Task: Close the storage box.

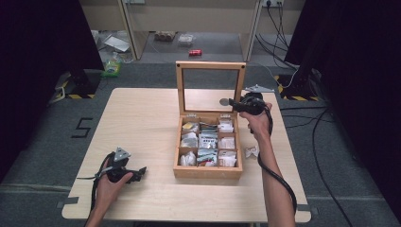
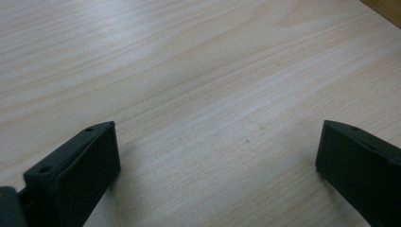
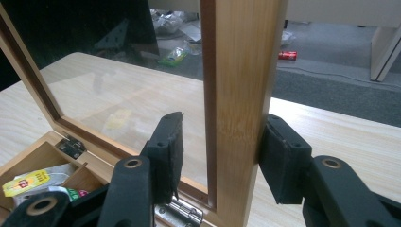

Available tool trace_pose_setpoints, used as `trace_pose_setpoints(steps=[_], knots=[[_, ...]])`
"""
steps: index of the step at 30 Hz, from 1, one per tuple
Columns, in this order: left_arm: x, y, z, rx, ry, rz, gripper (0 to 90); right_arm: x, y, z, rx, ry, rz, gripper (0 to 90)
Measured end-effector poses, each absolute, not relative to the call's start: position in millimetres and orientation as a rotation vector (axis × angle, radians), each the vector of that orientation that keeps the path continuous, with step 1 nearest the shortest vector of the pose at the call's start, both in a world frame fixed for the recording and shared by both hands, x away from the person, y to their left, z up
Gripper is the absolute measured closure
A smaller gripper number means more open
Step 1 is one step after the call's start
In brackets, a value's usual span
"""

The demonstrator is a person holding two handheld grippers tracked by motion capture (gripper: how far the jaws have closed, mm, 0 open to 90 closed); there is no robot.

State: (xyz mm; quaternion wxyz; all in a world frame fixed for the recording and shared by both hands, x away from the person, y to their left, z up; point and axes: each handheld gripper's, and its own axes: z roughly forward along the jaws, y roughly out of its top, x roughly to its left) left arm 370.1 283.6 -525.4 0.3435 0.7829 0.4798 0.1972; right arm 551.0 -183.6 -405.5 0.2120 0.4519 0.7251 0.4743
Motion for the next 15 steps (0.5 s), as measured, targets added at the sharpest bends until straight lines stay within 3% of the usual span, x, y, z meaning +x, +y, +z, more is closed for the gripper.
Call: trace_pose_setpoints(steps=[15], knots=[[370.1, 283.6, -525.4, 2.034, 1.247, 0.513, 0.0, 531.3, -188.1, -399.5, 1.263, 2.016, 1.335, 53.5]])
